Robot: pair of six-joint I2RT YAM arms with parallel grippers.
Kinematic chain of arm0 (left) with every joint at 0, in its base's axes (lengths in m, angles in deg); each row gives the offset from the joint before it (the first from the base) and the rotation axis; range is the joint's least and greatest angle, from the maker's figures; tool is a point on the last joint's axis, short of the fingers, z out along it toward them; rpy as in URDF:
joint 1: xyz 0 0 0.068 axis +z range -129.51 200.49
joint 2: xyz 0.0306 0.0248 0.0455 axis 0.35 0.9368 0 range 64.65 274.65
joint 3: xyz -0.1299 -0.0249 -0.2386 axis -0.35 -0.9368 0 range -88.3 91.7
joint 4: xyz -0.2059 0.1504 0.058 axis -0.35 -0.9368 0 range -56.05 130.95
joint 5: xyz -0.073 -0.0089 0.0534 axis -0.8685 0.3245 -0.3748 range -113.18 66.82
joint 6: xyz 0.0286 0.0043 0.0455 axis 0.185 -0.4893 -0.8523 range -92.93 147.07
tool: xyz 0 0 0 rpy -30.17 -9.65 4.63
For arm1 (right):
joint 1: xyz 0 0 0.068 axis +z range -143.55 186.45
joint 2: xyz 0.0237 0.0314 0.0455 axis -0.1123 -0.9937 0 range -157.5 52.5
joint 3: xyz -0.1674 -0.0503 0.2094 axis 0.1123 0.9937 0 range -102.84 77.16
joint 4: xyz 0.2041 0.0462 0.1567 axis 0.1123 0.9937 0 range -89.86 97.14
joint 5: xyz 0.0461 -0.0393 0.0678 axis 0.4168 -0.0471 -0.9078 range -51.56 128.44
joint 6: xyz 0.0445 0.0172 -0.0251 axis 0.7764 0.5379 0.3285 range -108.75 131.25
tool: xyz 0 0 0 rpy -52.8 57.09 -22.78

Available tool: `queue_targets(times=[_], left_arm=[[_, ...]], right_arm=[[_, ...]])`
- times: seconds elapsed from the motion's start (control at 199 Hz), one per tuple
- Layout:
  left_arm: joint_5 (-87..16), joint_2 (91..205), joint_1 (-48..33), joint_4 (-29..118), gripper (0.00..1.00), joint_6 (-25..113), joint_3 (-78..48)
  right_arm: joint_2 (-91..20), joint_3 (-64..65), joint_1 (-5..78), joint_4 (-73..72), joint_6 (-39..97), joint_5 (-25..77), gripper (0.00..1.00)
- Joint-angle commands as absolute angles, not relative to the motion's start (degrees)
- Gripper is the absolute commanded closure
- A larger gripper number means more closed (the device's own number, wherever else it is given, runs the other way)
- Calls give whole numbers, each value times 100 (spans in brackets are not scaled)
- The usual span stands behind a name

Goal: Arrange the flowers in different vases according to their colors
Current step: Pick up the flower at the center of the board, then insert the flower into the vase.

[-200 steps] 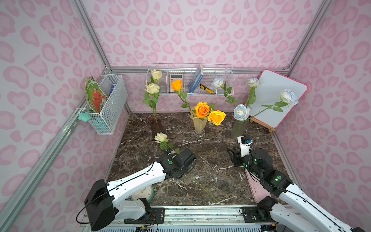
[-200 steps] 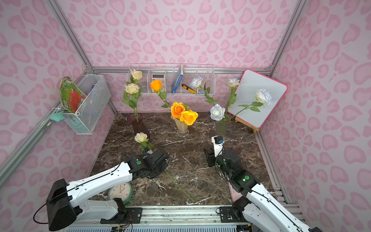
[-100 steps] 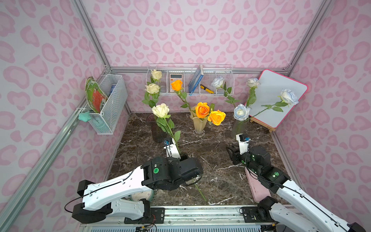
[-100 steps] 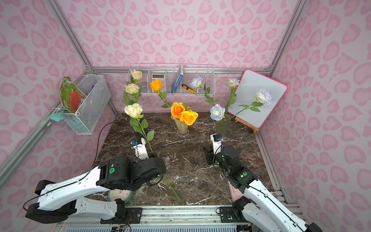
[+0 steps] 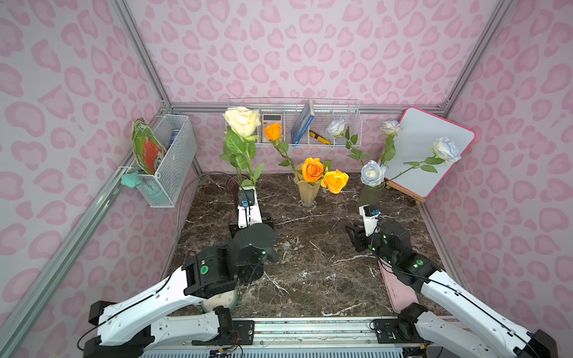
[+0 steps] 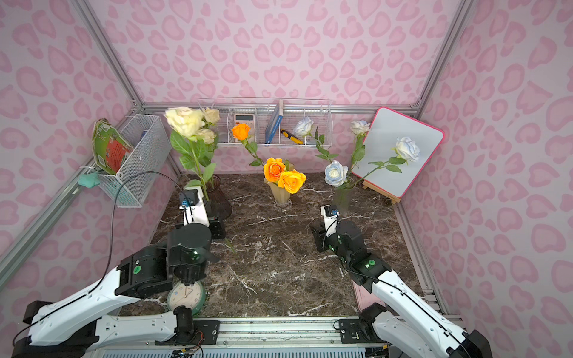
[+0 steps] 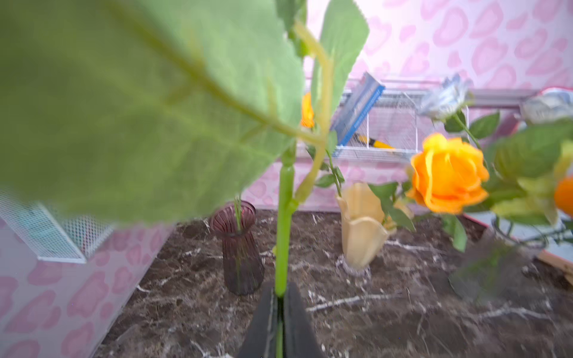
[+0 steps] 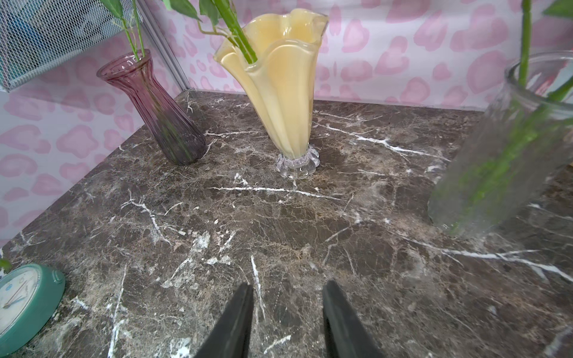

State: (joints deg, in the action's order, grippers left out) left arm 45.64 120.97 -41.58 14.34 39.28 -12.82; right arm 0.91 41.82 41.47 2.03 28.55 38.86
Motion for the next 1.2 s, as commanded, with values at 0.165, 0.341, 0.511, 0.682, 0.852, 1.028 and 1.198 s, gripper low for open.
queue_targets(times=[0.165, 0.341, 0.511, 0.682, 0.852, 1.028, 1.198], left_arm=[[2594, 12733, -2152, 1841, 100, 2816, -89], [1145, 13130, -704, 1676, 100, 3188, 338], [253, 13543, 199, 2019, 100, 3250, 477], [-153, 13949, 627, 2412, 100, 3084, 651], [-276, 14281, 821, 2649, 100, 2775, 996], [-297, 14572, 934, 3032, 100, 2375, 1123], [-397, 14752, 1154, 3356, 100, 2271, 1029]], right_arm=[[-393, 3964, 4160, -253, 2794, 3782, 60], [-667, 3919, 4159, -391, 2748, 3724, 61], [-915, 3846, 4153, -434, 2633, 3767, 61], [-1192, 3770, 4152, -517, 2558, 3789, 61], [-1382, 3708, 4155, -599, 2507, 3817, 61], [-1586, 3660, 4156, -679, 2487, 3790, 61], [-1690, 3657, 4157, -740, 2462, 3770, 62]])
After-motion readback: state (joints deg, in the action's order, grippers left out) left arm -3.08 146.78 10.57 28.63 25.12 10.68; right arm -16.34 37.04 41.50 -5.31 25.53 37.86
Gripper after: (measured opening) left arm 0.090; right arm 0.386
